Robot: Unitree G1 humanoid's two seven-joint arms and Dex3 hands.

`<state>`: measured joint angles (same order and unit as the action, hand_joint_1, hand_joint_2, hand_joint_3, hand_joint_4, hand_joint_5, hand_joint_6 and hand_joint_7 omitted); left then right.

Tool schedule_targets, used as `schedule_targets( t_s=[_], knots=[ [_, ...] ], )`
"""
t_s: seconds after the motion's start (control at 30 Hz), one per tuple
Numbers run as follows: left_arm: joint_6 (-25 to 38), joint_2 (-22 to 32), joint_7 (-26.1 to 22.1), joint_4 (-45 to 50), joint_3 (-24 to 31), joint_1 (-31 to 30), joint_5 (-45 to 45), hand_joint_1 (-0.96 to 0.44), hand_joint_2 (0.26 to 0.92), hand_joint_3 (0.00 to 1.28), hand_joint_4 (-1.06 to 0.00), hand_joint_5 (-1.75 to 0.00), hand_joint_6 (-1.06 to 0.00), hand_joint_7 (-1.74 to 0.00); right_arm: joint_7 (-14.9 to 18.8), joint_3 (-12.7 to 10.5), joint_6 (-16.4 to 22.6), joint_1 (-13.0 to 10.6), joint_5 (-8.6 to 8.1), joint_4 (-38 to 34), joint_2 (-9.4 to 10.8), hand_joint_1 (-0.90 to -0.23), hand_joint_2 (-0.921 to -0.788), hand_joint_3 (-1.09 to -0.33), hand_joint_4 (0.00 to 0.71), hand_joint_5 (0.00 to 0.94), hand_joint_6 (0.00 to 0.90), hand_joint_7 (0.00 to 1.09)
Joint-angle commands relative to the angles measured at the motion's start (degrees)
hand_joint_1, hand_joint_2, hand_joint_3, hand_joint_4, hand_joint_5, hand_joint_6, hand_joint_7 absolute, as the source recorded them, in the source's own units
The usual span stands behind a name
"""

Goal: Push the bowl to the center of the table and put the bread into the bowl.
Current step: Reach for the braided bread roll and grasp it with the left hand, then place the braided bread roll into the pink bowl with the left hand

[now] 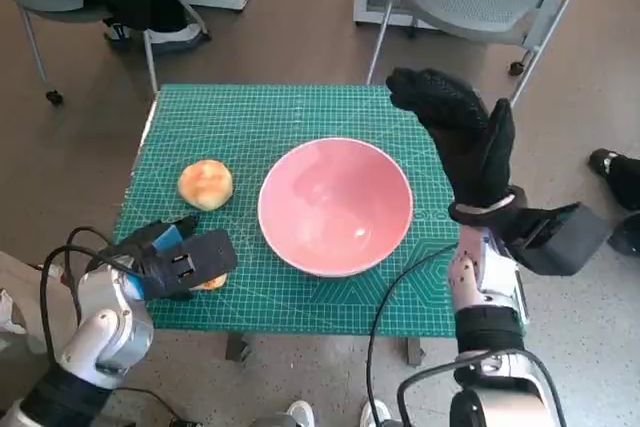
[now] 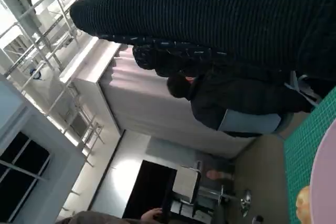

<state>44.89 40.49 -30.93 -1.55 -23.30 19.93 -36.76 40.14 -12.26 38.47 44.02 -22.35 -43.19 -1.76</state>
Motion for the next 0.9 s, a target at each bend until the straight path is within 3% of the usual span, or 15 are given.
schedule_targets(
  t_s=[0.03, 0.07, 0.1, 0.13, 0.2, 0.27, 0.33, 0.43, 0.5, 0.7, 0.9],
  knots=[
    [-1.2, -1.5, 1.0, -4.1, -0.6, -0.3, -0.3, 0.00, 0.728, 0.02, -0.31, -0.09, -0.36, -0.04, -0.4, 0.3, -1.0, -1.3, 0.16, -0.5, 0.4, -0.692, -0.921, -0.872, 0.094, 0.002, 0.168, 0.03],
    [-1.4, -1.5, 1.4, -4.5, -0.6, -0.3, -0.5, 0.14, 0.790, 0.03, -0.47, -0.48, -0.46, -0.10, -0.4, 0.3, -1.1, -1.2, 0.12, -0.5, 0.3, -0.693, -0.921, -0.872, 0.095, 0.002, 0.169, 0.04],
    [-1.6, -1.6, 1.6, -4.7, -0.5, -0.3, -0.6, 0.23, 0.832, 0.03, -0.56, -0.73, -0.53, -0.14, -0.4, 0.3, -1.2, -1.2, 0.10, -0.6, 0.3, -0.693, -0.921, -0.871, 0.095, 0.002, 0.169, 0.04],
    [-1.8, -1.6, 2.3, -4.6, -0.5, -0.6, -1.0, 0.26, 0.847, 0.04, -0.60, -0.82, -0.55, -0.15, -0.3, 0.3, -1.3, -1.2, 0.08, -0.5, 0.3, -0.693, -0.921, -0.871, 0.095, 0.002, 0.168, 0.04],
    [-2.6, -1.6, 3.9, -4.2, -0.4, -1.3, -1.9, 0.33, 0.884, 0.04, -0.68, -1.04, -0.59, -0.52, -0.3, 0.3, -1.4, -1.2, 0.09, -0.5, 0.3, -0.693, -0.921, -0.871, 0.095, 0.002, 0.168, 0.04],
    [-3.7, -1.5, 6.4, -3.5, -0.3, -2.6, -3.0, 0.17, 0.888, 0.07, -0.68, -1.17, -0.64, -0.73, -0.2, 0.3, -1.4, -1.1, 0.07, -0.5, 0.2, -0.693, -0.921, -0.871, 0.095, 0.002, 0.168, 0.04],
    [-4.8, -1.5, 8.7, -2.8, -0.1, -4.0, -3.8, 0.09, 0.849, 0.15, -0.67, -1.23, -0.69, -0.85, 0.0, 0.2, -1.4, -1.1, -0.01, -0.5, 0.2, -0.693, -0.921, -0.871, 0.095, 0.002, 0.168, 0.04],
    [-5.7, -1.6, 10.3, -0.5, 1.3, -6.2, -3.8, 0.02, 0.675, 0.48, -0.69, -1.29, -0.70, -1.06, 0.1, 0.1, -1.3, -1.1, -0.08, -0.7, 0.1, -0.691, -0.921, -0.871, 0.095, 0.002, 0.167, 0.04],
    [-5.6, -1.5, 10.0, 1.4, 2.3, -7.1, -3.4, 0.01, 0.634, 0.55, -0.70, -1.30, -0.69, -1.11, 0.1, 0.1, -1.1, -1.0, 0.01, -1.0, 0.1, -0.689, -0.921, -0.872, 0.093, 0.001, 0.166, 0.04],
    [-6.2, -1.3, 9.0, 5.6, 5.1, -9.1, -1.9, 0.00, 0.584, 0.63, -0.75, -1.31, -0.68, -1.10, -0.1, 0.2, -0.6, -0.5, 0.34, -1.7, 0.3, -0.686, -0.921, -0.873, 0.090, 0.000, 0.159, 0.04],
    [-6.8, -0.4, 8.0, 10.6, 7.3, -11.4, -2.4, 0.00, 0.585, 0.62, -0.77, -1.32, -0.71, -1.04, 0.0, 0.3, -0.3, -0.2, 0.35, -2.5, 0.6, -0.691, -0.921, -0.870, 0.090, 0.001, 0.155, 0.04]
  ],
)
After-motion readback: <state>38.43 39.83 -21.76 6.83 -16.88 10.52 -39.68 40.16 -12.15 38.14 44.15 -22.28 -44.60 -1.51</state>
